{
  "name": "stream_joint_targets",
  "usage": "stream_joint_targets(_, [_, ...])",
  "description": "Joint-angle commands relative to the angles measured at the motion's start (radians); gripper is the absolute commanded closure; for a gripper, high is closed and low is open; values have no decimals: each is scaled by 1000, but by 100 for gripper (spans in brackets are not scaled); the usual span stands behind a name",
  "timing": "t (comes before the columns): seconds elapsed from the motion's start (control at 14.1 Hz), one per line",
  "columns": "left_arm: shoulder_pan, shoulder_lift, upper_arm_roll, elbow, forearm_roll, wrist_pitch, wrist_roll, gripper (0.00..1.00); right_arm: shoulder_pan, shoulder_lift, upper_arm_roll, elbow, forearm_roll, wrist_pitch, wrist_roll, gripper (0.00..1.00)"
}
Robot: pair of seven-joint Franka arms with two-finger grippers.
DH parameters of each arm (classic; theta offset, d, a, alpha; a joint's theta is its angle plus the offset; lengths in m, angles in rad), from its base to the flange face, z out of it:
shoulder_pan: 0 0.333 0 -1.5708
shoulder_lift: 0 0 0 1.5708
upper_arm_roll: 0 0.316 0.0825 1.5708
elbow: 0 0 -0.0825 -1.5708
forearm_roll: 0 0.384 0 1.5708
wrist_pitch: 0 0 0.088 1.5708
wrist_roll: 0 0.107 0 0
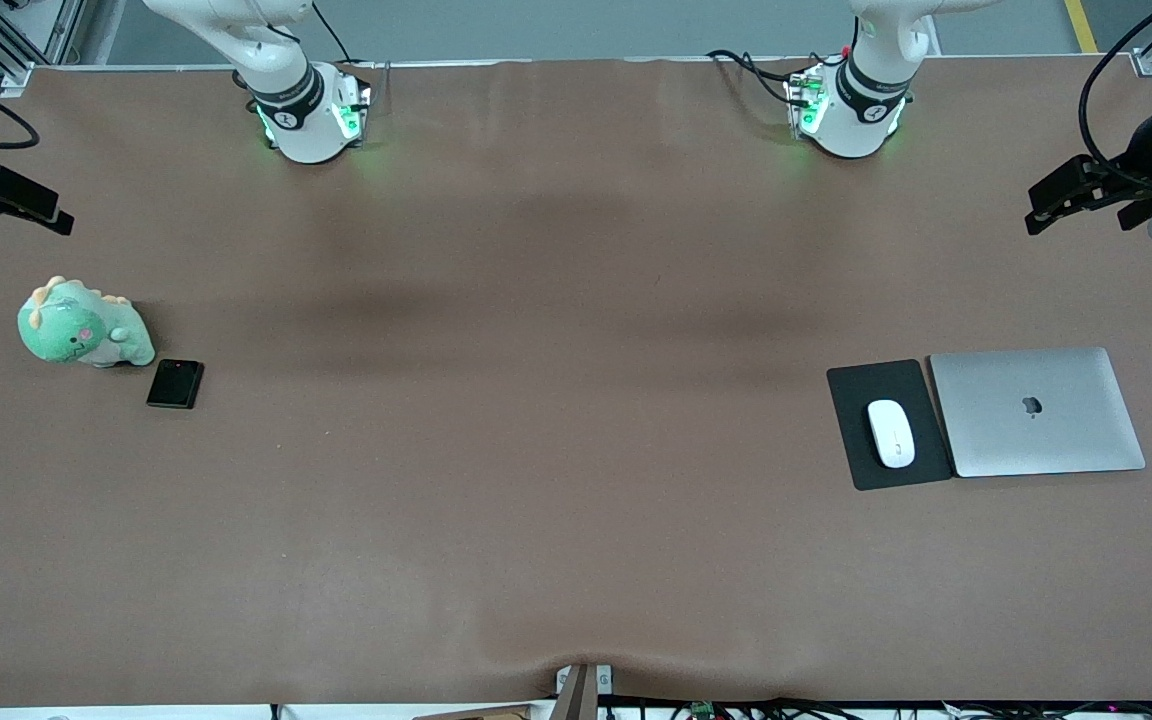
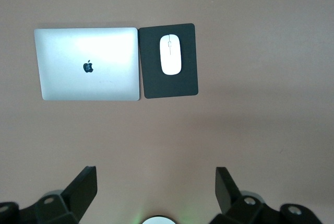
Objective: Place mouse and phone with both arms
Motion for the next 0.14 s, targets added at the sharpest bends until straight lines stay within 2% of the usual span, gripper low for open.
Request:
stream_joint_targets(0.0, [5, 12, -3, 26, -19, -15, 11, 0, -2, -22, 13, -18, -16, -3, 5, 0])
stream_joint_targets(0.07, [3, 12, -3, 25, -21, -15, 10, 0, 1, -22, 13, -20, -16, -4, 5, 0])
